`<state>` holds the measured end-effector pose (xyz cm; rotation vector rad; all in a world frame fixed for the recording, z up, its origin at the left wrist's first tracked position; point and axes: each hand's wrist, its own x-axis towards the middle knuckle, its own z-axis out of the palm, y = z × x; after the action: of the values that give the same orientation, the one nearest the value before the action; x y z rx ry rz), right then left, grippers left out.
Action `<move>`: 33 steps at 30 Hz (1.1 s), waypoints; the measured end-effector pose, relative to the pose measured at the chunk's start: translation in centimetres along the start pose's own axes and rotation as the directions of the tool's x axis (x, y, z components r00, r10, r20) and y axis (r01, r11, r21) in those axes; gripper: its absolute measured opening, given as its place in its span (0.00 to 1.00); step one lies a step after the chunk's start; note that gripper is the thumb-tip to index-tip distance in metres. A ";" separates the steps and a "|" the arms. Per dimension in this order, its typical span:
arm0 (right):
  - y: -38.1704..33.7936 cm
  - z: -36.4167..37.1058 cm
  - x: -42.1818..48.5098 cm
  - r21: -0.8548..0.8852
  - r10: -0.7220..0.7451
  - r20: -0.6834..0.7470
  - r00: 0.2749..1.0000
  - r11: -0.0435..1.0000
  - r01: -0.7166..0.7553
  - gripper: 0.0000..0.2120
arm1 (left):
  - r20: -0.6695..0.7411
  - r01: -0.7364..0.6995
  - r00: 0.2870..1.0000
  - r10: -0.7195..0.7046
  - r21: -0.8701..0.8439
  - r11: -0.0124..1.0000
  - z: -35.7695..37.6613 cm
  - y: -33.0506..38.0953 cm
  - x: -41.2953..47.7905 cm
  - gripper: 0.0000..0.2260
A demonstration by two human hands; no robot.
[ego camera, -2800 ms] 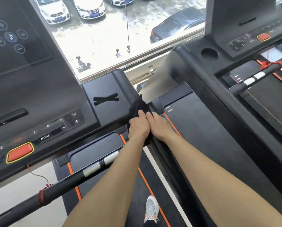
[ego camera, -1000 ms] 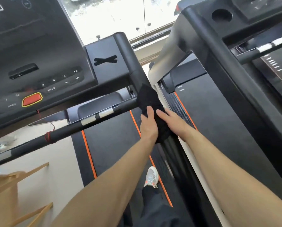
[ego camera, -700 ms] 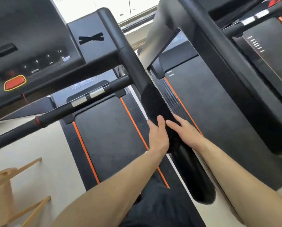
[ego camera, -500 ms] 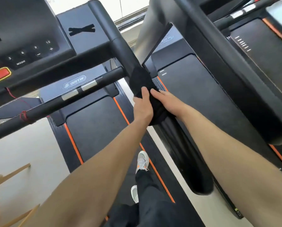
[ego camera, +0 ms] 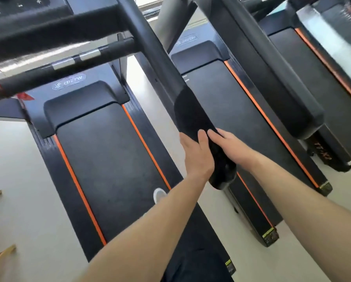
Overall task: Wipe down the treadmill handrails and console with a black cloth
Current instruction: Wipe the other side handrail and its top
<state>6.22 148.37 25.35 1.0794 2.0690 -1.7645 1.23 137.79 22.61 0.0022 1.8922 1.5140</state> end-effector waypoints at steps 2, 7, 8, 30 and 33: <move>-2.4 0.3 1.0 0.017 -0.024 -0.014 1.000 1.000 0.024 0.20 | -0.021 0.062 0.998 -0.062 -0.029 0.998 -0.3 1.3 2.3 0.28; -3.5 0.5 3.8 0.085 -0.058 0.043 0.997 0.995 0.054 0.23 | -0.052 0.035 0.998 -0.041 -0.118 0.992 -0.9 2.8 5.1 0.29; -2.8 0.5 3.3 0.097 -0.075 0.040 0.996 0.993 0.071 0.23 | -0.070 0.000 0.998 -0.009 -0.129 0.992 -0.6 2.1 4.8 0.28; 8.7 2.9 -5.0 -0.295 -0.462 -0.264 0.846 0.874 0.386 0.29 | -0.094 -0.363 0.921 0.379 0.149 0.920 2.9 -6.3 -5.3 0.13; 2.9 1.8 -2.2 -0.447 -0.355 -0.182 0.917 0.860 0.245 0.21 | -0.143 -0.192 0.971 0.190 -0.004 0.981 2.5 -2.5 -2.3 0.14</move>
<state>9.17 145.85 23.96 0.9310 2.7444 -1.2379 5.22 138.16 21.47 0.0721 2.0400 1.6986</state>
